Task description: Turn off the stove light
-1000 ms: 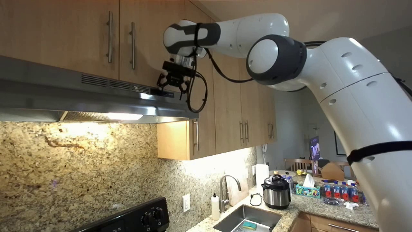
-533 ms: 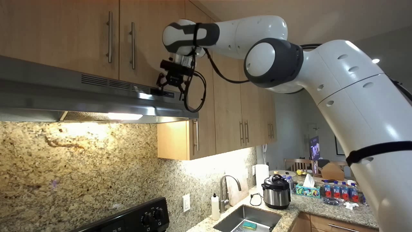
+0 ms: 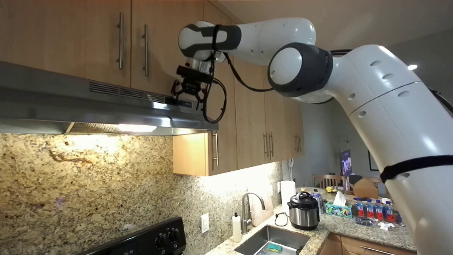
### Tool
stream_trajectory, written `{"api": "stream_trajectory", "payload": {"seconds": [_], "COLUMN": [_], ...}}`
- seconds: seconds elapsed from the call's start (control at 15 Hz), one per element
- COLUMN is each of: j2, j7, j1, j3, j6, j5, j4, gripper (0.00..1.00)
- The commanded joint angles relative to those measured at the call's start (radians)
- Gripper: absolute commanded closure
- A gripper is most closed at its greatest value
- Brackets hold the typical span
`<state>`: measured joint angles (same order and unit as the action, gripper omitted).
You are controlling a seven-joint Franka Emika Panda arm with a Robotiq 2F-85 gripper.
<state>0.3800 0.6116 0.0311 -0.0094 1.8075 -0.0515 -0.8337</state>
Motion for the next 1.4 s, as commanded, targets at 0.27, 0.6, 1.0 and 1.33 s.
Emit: {"api": "stream_trajectory", "payload": {"seconds": [0.27,0.6,1.0,1.33], "j2": [0.029,0.012,0.002,-0.026], "j7": [-0.115,-0.086,-0.089,-0.100], "j1": [-0.013,-0.005,-0.007,-0.030], "j3": [0.014,0.004,0.006,0.008], "j6": [-0.018,-0.004,-0.002,-0.024], "j5": [0.027,0.006,0.014,0.040], "j4": [0.055,0.021,0.013,-0.010], "gripper": [0.00,0.00,0.00,0.00]}}
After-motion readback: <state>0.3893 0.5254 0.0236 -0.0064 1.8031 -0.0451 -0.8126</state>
